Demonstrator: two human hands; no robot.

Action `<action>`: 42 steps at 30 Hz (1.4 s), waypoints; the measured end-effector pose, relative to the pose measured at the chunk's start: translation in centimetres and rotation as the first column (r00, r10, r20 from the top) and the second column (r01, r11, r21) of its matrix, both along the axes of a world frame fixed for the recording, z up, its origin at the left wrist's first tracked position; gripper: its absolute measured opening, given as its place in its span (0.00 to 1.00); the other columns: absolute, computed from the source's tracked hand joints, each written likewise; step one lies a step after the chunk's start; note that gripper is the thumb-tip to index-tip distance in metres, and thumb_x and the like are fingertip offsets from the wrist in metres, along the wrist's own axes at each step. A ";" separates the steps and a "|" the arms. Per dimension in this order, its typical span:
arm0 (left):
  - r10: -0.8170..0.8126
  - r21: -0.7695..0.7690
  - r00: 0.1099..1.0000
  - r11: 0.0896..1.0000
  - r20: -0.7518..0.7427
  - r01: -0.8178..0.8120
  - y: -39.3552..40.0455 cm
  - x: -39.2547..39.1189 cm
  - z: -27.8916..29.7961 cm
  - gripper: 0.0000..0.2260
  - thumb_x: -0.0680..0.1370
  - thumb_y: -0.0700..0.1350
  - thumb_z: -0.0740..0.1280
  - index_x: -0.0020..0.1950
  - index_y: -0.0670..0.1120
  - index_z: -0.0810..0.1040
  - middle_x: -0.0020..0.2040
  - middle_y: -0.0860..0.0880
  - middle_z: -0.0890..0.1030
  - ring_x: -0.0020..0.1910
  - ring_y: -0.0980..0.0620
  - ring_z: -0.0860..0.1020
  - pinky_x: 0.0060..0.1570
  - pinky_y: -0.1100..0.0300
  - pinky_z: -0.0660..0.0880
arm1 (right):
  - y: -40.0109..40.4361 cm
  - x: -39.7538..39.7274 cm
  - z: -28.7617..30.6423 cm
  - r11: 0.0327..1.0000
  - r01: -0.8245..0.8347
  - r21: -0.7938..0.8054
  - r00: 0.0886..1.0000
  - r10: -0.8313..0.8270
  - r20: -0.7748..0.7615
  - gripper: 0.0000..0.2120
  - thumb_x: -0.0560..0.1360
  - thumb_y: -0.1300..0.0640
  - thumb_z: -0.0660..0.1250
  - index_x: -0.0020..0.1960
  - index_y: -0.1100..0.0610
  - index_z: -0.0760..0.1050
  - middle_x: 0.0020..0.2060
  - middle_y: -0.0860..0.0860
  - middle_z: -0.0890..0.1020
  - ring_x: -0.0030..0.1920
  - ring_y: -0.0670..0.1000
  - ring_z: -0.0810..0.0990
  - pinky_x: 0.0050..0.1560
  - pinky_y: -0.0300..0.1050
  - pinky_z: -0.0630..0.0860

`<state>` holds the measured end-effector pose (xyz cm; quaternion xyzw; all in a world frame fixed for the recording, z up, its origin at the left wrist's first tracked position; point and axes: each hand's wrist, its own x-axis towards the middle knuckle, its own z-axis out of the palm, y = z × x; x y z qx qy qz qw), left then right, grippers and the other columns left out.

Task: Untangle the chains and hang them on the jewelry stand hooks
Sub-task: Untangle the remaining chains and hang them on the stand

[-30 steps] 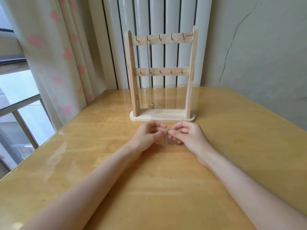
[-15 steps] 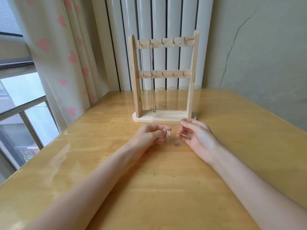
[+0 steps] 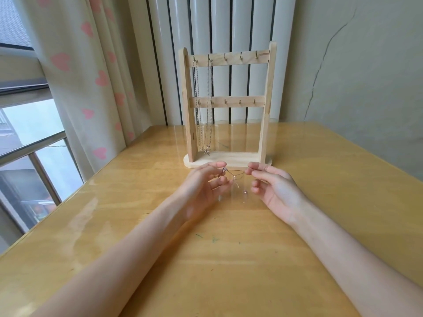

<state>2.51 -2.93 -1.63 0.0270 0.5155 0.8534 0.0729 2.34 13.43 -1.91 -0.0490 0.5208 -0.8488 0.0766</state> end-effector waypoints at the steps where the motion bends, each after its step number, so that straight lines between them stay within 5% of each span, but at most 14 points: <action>1: 0.008 0.002 1.000 1.000 0.006 -0.008 0.0 0.0 0.0 0.05 0.76 0.34 0.60 0.48 0.41 0.74 0.39 0.46 0.71 0.28 0.54 0.75 0.40 0.61 0.80 | 0.0 0.0 0.0 1.000 -0.005 -0.020 1.000 0.005 -0.002 0.09 0.74 0.72 0.59 0.49 0.62 0.75 0.38 0.54 0.79 0.29 0.47 0.74 0.29 0.35 0.74; 7: 0.075 -0.198 0.997 0.977 -0.016 -0.076 0.2 0.2 0.1 0.09 0.76 0.34 0.58 0.45 0.43 0.76 0.37 0.47 0.71 0.27 0.55 0.67 0.25 0.66 0.70 | 0.1 -0.1 0.0 0.995 0.003 -0.097 1.000 -0.005 -0.019 0.11 0.73 0.72 0.60 0.51 0.62 0.75 0.45 0.55 0.79 0.36 0.51 0.77 0.39 0.40 0.78; 15: -0.062 -0.601 0.989 0.799 -0.138 -0.033 0.3 0.7 -0.6 0.08 0.74 0.34 0.64 0.51 0.44 0.76 0.35 0.48 0.72 0.33 0.51 0.71 0.44 0.57 0.70 | -0.3 0.3 0.2 0.997 0.020 -0.079 0.999 -0.024 -0.045 0.14 0.73 0.72 0.61 0.56 0.61 0.74 0.47 0.53 0.80 0.32 0.48 0.74 0.33 0.37 0.73; 19: 0.016 -0.687 0.974 0.706 -0.227 -0.172 0.8 0.5 -0.8 0.09 0.72 0.31 0.62 0.44 0.43 0.76 0.31 0.50 0.70 0.28 0.52 0.71 0.35 0.62 0.70 | -0.4 0.4 0.3 0.999 0.010 -0.033 0.998 -0.012 -0.067 0.13 0.73 0.71 0.62 0.54 0.59 0.74 0.46 0.53 0.80 0.30 0.48 0.72 0.31 0.38 0.70; 23: 0.120 -0.617 0.957 0.741 -0.266 -0.265 0.9 0.4 -0.9 0.04 0.76 0.40 0.64 0.42 0.43 0.76 0.26 0.52 0.69 0.20 0.59 0.66 0.23 0.66 0.67 | -0.5 0.5 0.3 1.000 -0.014 -0.025 0.997 0.012 -0.074 0.10 0.73 0.70 0.61 0.51 0.61 0.75 0.40 0.53 0.79 0.31 0.48 0.72 0.31 0.38 0.72; 27: 0.140 -0.411 0.989 0.900 -0.048 -0.147 0.1 0.4 -0.2 0.15 0.80 0.51 0.58 0.41 0.43 0.77 0.29 0.51 0.69 0.21 0.57 0.66 0.22 0.65 0.68 | 0.1 0.1 0.1 0.999 0.041 0.021 0.998 -0.040 -0.048 0.07 0.73 0.71 0.61 0.45 0.63 0.76 0.35 0.53 0.76 0.35 0.50 0.75 0.39 0.40 0.80; 31: 0.056 -0.309 0.997 0.951 0.061 -0.035 -0.5 0.4 0.2 0.23 0.79 0.58 0.52 0.43 0.42 0.77 0.28 0.49 0.76 0.24 0.55 0.72 0.22 0.67 0.70 | -0.1 0.0 -0.4 0.938 0.105 0.330 0.991 -0.070 -0.116 0.08 0.74 0.71 0.61 0.44 0.63 0.77 0.36 0.55 0.75 0.36 0.50 0.76 0.44 0.41 0.80; 36: -0.004 -0.184 0.994 0.983 0.109 0.024 -0.4 0.5 0.5 0.26 0.78 0.61 0.51 0.44 0.42 0.79 0.31 0.47 0.79 0.27 0.54 0.78 0.24 0.66 0.73 | -0.7 0.0 -0.9 0.736 0.208 0.644 0.972 -0.081 -0.221 0.09 0.73 0.66 0.63 0.39 0.56 0.79 0.38 0.54 0.78 0.34 0.51 0.76 0.45 0.46 0.76; 39: -0.043 -0.154 0.993 0.986 0.107 0.059 -0.2 0.6 0.6 0.26 0.79 0.60 0.51 0.45 0.41 0.79 0.33 0.46 0.80 0.28 0.54 0.79 0.24 0.66 0.74 | -1.0 0.2 -0.8 0.624 0.331 0.708 0.921 -0.050 -0.387 0.04 0.71 0.61 0.68 0.39 0.55 0.81 0.45 0.50 0.75 0.41 0.49 0.75 0.49 0.41 0.73; 42: -0.028 -0.118 0.993 0.992 0.114 0.041 0.0 0.5 0.5 0.26 0.79 0.59 0.51 0.45 0.40 0.79 0.33 0.45 0.79 0.28 0.53 0.79 0.24 0.65 0.74 | -1.0 0.5 -0.3 0.716 0.249 0.652 0.925 0.025 -0.380 0.06 0.72 0.60 0.68 0.37 0.54 0.81 0.39 0.48 0.79 0.37 0.43 0.75 0.41 0.30 0.72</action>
